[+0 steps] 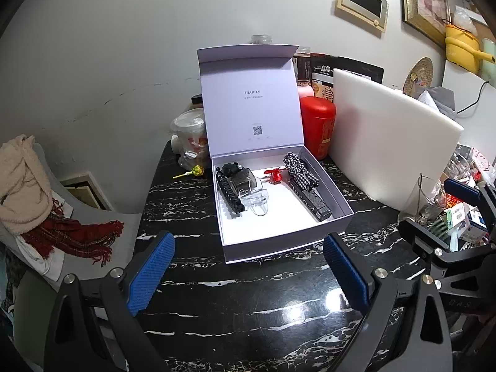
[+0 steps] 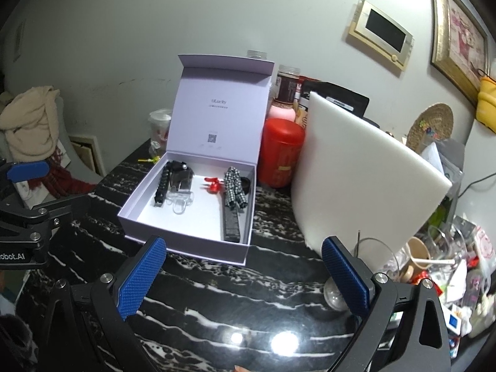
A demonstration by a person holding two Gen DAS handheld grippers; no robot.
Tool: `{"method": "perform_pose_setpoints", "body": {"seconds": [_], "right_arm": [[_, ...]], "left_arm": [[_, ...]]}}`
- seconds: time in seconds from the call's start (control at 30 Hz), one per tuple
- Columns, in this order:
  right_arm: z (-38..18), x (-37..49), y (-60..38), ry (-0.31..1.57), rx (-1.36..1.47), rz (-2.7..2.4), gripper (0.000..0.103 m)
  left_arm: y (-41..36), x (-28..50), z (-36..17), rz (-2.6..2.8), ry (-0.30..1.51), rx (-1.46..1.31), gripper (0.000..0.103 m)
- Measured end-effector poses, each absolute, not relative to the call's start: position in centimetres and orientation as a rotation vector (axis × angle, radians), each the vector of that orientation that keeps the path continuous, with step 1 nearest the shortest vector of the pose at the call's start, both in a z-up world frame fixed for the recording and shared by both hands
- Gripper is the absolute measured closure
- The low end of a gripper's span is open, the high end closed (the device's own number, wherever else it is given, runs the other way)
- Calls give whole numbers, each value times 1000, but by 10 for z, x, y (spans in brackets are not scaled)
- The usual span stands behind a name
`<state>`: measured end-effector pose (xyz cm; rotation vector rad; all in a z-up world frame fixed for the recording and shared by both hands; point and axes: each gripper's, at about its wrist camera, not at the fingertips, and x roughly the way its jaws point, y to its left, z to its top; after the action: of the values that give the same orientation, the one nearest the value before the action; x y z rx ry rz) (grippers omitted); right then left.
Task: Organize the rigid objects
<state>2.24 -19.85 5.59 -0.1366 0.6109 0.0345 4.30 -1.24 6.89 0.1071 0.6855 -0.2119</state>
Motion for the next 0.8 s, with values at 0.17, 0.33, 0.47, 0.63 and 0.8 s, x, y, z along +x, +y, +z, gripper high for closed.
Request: {"method": "perform_pose_setpoints", "body": {"seconds": [0.17, 0.33, 0.47, 0.63, 0.8], "right_arm": [[55, 23, -199, 617, -133, 34, 1], [54, 24, -199, 616, -137, 31, 1], [54, 24, -199, 612, -140, 23, 1], [54, 24, -199, 617, -137, 17, 1], [54, 24, -200, 618, -134, 15, 1]], "left_arm": [[-13, 43, 69, -218, 691, 105, 5], [-14, 43, 70, -219, 691, 111, 5], [-14, 44, 70, -218, 694, 110, 5], [-14, 44, 68, -220, 701, 108, 5], [-15, 45, 67, -227, 705, 107, 5]]}}
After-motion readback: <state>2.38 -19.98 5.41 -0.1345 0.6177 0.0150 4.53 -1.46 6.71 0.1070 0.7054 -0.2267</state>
